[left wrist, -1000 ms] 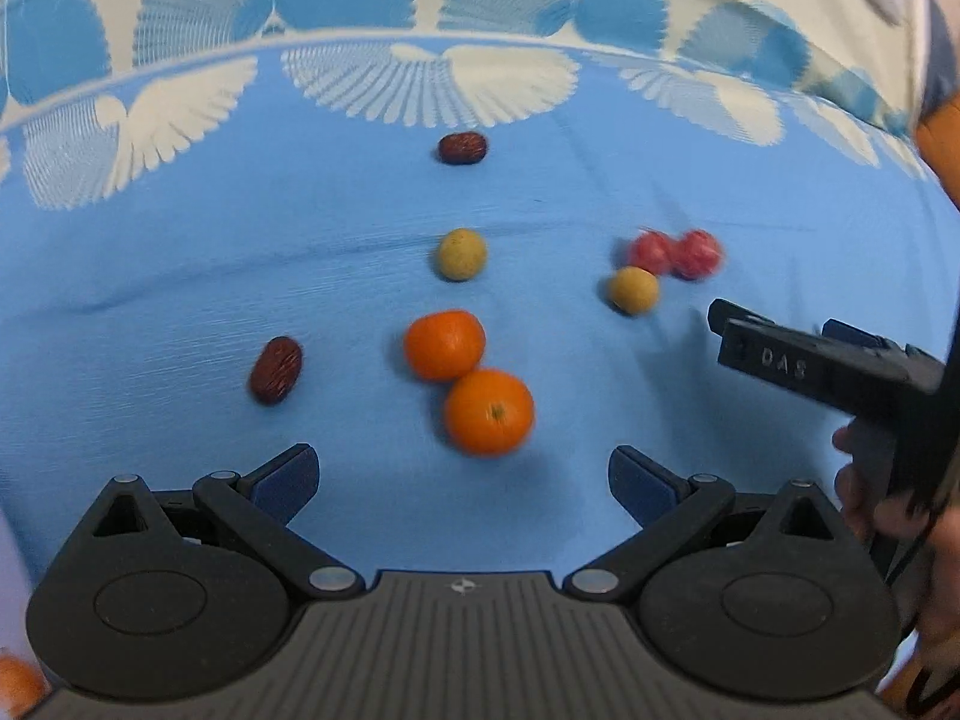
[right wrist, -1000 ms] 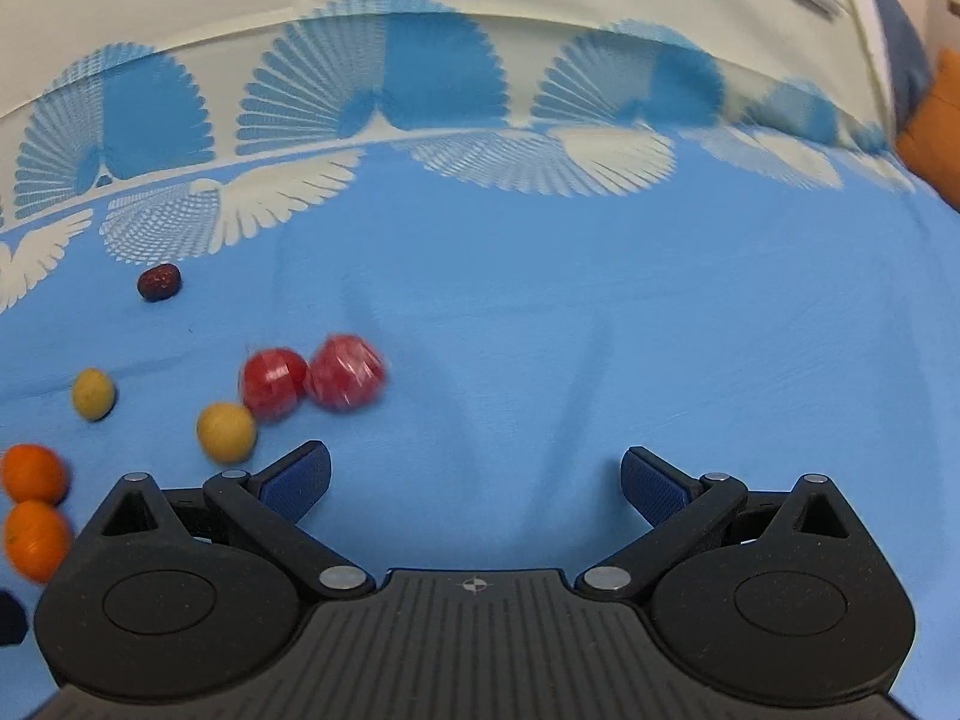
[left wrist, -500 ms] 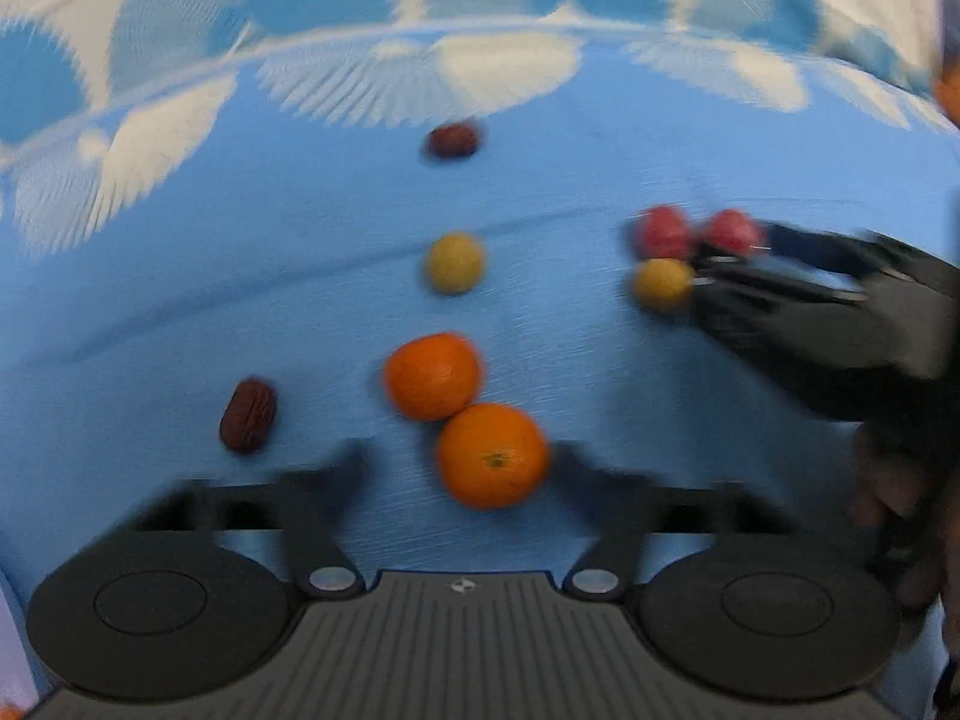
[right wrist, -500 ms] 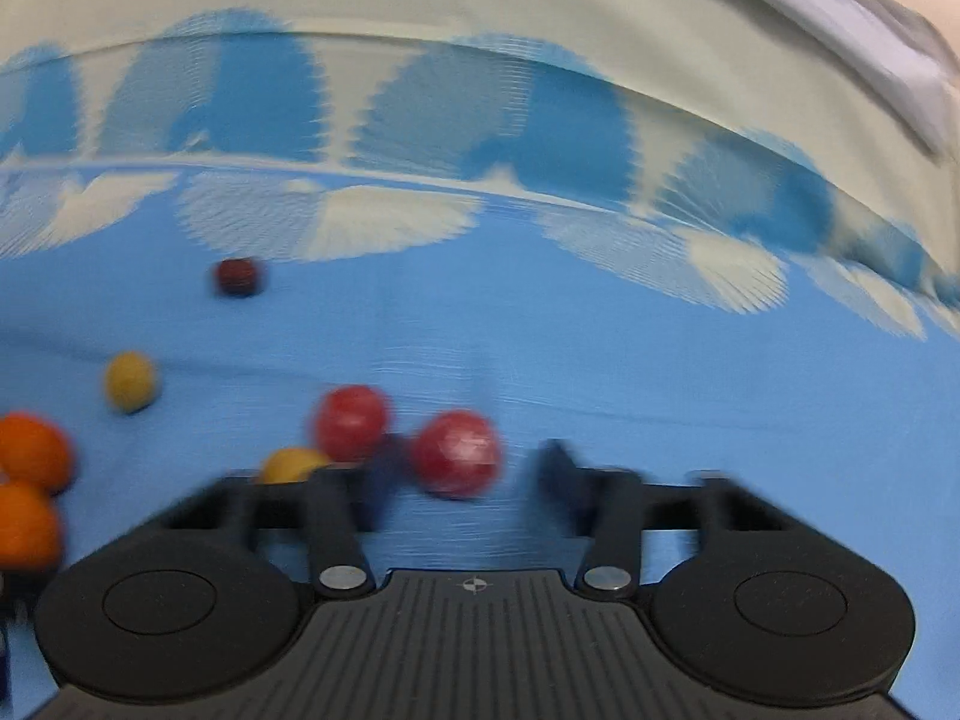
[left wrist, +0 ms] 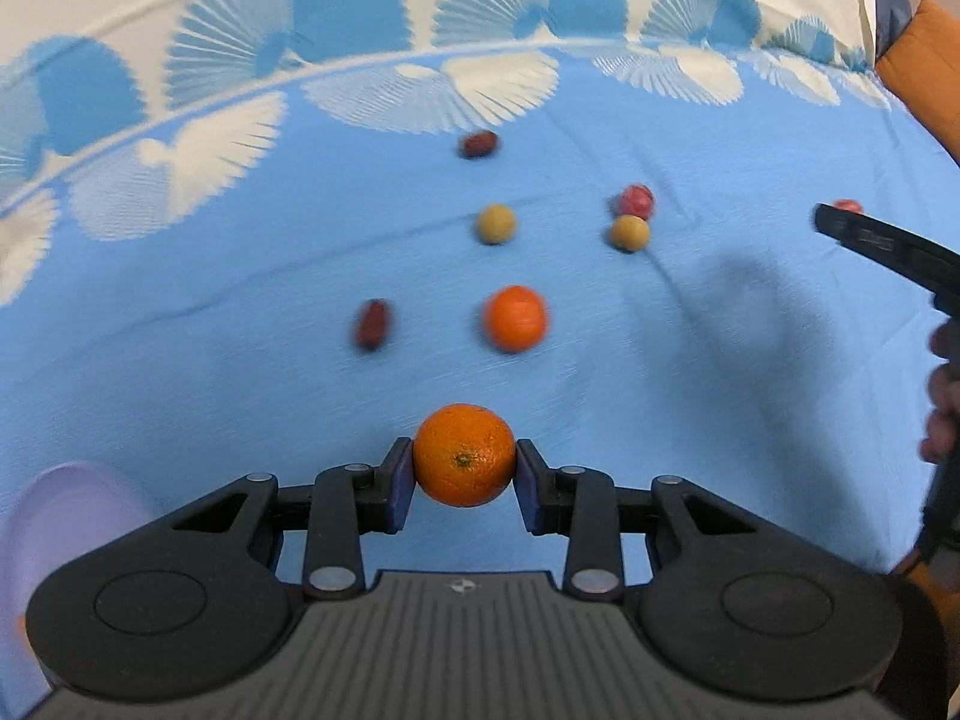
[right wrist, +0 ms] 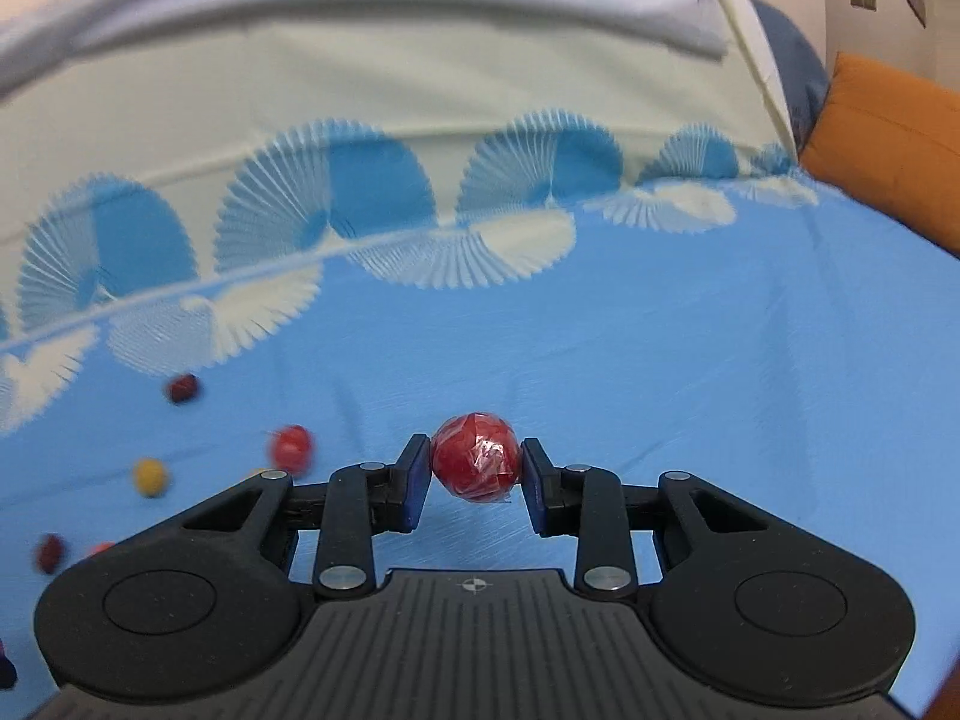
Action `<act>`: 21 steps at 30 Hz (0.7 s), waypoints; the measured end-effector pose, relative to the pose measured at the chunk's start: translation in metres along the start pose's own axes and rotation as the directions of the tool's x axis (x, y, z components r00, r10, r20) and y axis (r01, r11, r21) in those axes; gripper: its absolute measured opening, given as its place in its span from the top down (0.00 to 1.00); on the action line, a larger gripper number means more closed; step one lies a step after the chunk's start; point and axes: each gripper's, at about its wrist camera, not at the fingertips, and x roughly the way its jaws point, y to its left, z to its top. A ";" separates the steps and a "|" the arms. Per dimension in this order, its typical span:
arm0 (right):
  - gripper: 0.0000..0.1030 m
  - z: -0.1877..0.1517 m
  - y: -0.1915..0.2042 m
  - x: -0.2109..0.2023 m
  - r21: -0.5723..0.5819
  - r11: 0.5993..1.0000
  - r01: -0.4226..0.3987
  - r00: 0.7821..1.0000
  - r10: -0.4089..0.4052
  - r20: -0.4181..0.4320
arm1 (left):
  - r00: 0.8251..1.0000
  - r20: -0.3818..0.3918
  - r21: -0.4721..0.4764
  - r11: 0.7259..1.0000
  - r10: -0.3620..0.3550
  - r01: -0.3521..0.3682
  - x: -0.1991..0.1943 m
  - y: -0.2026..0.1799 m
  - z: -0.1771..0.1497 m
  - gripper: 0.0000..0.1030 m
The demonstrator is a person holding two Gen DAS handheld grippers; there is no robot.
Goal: Organize fruits
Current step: 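Carry the orange and red plum to the plate and open both tools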
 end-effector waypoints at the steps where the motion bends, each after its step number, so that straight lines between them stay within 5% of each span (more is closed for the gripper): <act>1: 0.67 0.001 0.004 -0.015 -0.007 1.000 -0.008 1.000 0.008 0.016 | 1.000 0.011 0.000 1.000 0.014 -0.014 -0.012 0.006 -0.004 0.62; 10: 0.67 -0.014 0.060 -0.139 -0.052 0.974 -0.222 0.975 0.223 0.022 | 0.993 0.054 -0.096 0.990 0.105 -0.100 -0.115 0.075 -0.060 0.62; 21: 0.67 -0.062 0.147 -0.272 -0.176 0.854 -0.490 0.871 0.484 -0.081 | 0.987 0.088 -0.200 0.973 0.132 -0.112 -0.202 0.135 -0.146 0.62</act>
